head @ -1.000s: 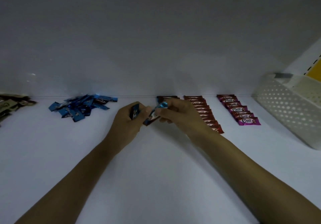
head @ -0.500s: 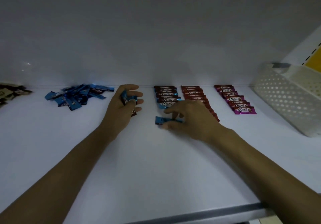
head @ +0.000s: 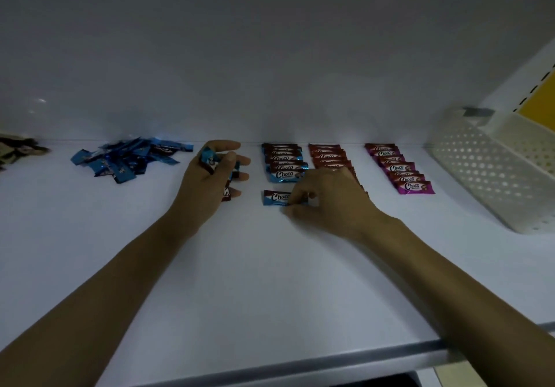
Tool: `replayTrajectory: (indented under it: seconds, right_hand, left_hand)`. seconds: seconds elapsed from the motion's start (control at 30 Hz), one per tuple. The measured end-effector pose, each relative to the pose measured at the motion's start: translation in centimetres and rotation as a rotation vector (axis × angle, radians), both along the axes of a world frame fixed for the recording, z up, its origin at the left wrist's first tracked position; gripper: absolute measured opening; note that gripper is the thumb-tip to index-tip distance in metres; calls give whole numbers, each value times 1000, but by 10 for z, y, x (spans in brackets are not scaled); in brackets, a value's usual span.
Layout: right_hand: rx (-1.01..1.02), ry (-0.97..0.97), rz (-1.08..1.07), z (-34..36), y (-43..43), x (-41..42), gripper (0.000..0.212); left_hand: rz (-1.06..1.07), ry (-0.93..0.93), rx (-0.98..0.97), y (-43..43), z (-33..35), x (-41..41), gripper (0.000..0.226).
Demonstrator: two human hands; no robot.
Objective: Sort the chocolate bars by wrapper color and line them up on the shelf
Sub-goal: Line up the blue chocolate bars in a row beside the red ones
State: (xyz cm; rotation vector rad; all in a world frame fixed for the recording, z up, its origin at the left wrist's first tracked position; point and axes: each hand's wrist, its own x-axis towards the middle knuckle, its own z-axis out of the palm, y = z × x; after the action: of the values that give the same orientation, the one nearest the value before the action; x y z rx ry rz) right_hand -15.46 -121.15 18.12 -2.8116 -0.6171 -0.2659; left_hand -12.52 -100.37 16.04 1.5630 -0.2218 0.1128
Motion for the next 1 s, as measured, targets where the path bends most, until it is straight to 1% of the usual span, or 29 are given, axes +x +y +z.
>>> replayTrajectory:
  seconds: [0.03,0.13,0.17,0.23,0.3,0.33,0.4,0.5,0.57,0.73,0.83,0.87,0.9,0.93,0.97,1.0]
  right_hand:
    - [19,2,11,0,-2,0,21]
    - [90,-23,-13,2,-5,2,13]
    - [80,-35,-30,2,-5,3,17]
    - [-17,-36,-43,-1,-3,6,28]
    - [-93,-7,-48,-3,1,8,30]
    - [-94,2,-64,-4,2,9,28]
    - [-74,-24,-115,-2,2,11,26]
    - [-144,-91,-202,0,-1,17,30]
    - [-145,-102,-237,1,-1,22,30]
    - [-125,-127,-233,0,4,34,29]
    - [-152,-154,-244,-4,5,38,28]
    - [-115,-197,-229,-5,5,37,26]
    - [-18,-238,-196,-7,6,34,22]
    - [141,-247,-144,-7,10,29,19]
    - [336,-207,-69,-5,15,24,20]
    - [515,-152,16,-3,23,18,24]
  left_hand:
    - [-1,-2,12,0,0,0,16]
    - [-10,10,26,0,0,1,16]
    - [-15,4,33,0,1,0,17]
    - [-15,-10,68,1,1,-1,22]
    - [0,-11,109,0,1,-2,30]
    - [6,-8,116,0,1,-2,31]
    - [16,-6,113,-1,2,-3,30]
    - [25,11,85,-2,2,-3,30]
    - [26,10,66,-3,4,-4,31]
    - [28,61,-16,-1,6,-3,23]
    - [-12,92,-13,0,6,-2,21]
    - [-28,96,-13,1,4,-1,19]
    - [-42,99,-15,0,4,-1,18]
    - [-52,85,-6,-1,3,-1,18]
    - [-58,45,41,-1,1,-1,19]
    - [-58,-19,133,-1,-2,-1,21]
